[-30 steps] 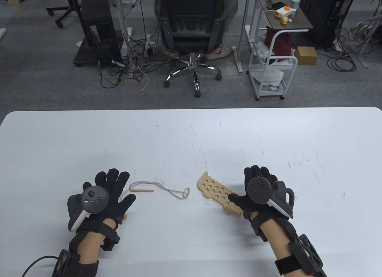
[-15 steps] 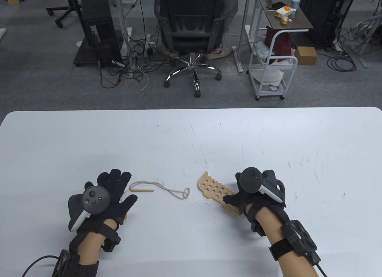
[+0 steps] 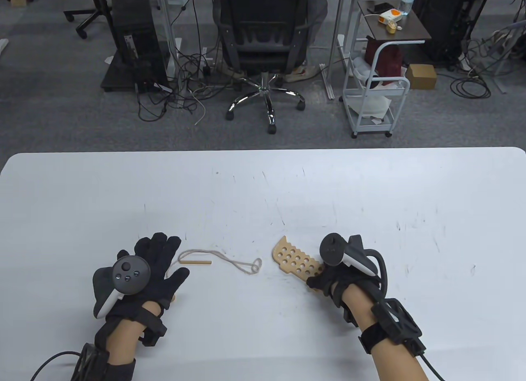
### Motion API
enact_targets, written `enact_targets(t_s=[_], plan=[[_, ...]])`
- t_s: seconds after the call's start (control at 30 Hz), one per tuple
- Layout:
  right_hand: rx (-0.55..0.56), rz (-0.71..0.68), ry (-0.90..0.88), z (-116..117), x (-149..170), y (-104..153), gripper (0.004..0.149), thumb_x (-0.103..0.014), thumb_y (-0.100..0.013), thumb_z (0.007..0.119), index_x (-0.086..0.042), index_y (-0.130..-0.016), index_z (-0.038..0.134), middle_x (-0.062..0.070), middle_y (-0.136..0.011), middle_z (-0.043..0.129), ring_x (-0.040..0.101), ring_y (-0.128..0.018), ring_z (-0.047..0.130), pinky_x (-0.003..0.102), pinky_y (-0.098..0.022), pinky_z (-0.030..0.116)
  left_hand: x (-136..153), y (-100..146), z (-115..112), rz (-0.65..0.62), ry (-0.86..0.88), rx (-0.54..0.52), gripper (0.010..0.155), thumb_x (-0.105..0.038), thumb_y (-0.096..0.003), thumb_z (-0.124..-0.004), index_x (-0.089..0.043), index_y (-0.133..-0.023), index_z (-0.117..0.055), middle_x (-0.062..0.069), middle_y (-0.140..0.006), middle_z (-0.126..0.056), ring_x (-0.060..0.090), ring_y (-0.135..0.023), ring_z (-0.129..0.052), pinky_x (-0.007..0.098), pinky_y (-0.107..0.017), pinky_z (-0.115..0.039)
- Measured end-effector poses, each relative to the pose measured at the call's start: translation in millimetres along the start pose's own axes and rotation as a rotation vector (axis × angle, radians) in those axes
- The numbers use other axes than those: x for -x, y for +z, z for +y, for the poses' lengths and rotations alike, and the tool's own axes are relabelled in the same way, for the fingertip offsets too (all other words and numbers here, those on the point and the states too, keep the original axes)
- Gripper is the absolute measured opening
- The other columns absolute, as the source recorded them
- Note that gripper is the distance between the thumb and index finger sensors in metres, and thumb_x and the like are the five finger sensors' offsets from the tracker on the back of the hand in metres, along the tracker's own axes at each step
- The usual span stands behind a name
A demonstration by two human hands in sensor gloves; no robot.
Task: Thread rope through all holes on crocodile lacing toy
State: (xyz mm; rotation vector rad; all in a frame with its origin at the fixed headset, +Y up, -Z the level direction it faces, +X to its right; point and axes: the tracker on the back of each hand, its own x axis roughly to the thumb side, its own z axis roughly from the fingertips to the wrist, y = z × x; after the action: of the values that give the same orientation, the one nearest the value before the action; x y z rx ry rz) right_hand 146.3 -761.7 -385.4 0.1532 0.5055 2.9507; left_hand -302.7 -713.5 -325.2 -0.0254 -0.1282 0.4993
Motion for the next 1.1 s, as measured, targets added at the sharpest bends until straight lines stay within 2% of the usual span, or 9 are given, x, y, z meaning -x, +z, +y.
enact_targets(t_s=[0.27,0.43,0.63,0.9,1.1], plan=[[-0.013,0.019,0.042,0.6,-6.9,0.0,0.085,-0.059,-0.04,0.086,-0.006,-0.1,0.058,0.022,-0.108,0.055,0.054,-0.098,0.047,0.068,-0.067,0.037,-0.1,0.5,1.2,-0.007,0.01,-0.003,0.079,-0.068,-0.041,-0.07,-0.049,-0.111,-0.039,-0.005,-0.123,-0.03,0.037,-0.115,-0.024,0.066,-0.074,-0.007],[-0.007,0.0,0.041,4.9,-11.4,2.9,0.088,-0.062,-0.039,0.085,-0.005,-0.101,0.057,0.023,-0.108,0.052,0.055,-0.098,0.045,0.068,-0.067,0.036,-0.4,0.9,1.2,-0.011,0.014,0.0,0.079,-0.068,-0.0409,-0.07,-0.048,-0.111,-0.039,-0.004,-0.123,-0.03,0.037,-0.115,-0.024,0.066,-0.074,-0.007],[0.002,-0.017,0.078,3.0,-21.8,5.9,0.081,-0.057,-0.04,0.087,-0.005,-0.098,0.063,0.022,-0.108,0.055,0.054,-0.098,0.046,0.068,-0.067,0.037,-0.6,1.6,1.4,-0.011,0.018,0.0,0.08,-0.068,-0.0407,-0.07,-0.047,-0.111,-0.039,-0.004,-0.123,-0.03,0.038,-0.115,-0.022,0.066,-0.074,-0.007],[-0.008,0.008,-0.074,6.5,-15.8,5.1,0.084,-0.051,-0.038,0.093,-0.002,-0.095,0.057,0.025,-0.106,0.051,0.06,-0.097,0.037,0.072,-0.066,0.032,-1.0,2.0,1.8,-0.011,0.021,-0.001,0.08,-0.068,-0.0408,-0.07,-0.047,-0.111,-0.039,-0.003,-0.123,-0.03,0.038,-0.115,-0.022,0.066,-0.074,-0.008],[0.042,-0.004,-0.065,6.3,-19.2,8.5,0.083,-0.049,-0.038,0.095,-0.013,-0.098,0.052,0.025,-0.102,0.059,0.066,-0.092,0.049,0.075,-0.064,0.041,-1.4,2.8,2.0,-0.013,0.032,0.0,0.08,-0.068,-0.0408,-0.071,-0.046,-0.111,-0.039,-0.002,-0.123,-0.03,0.038,-0.115,-0.025,0.067,-0.074,-0.008]])
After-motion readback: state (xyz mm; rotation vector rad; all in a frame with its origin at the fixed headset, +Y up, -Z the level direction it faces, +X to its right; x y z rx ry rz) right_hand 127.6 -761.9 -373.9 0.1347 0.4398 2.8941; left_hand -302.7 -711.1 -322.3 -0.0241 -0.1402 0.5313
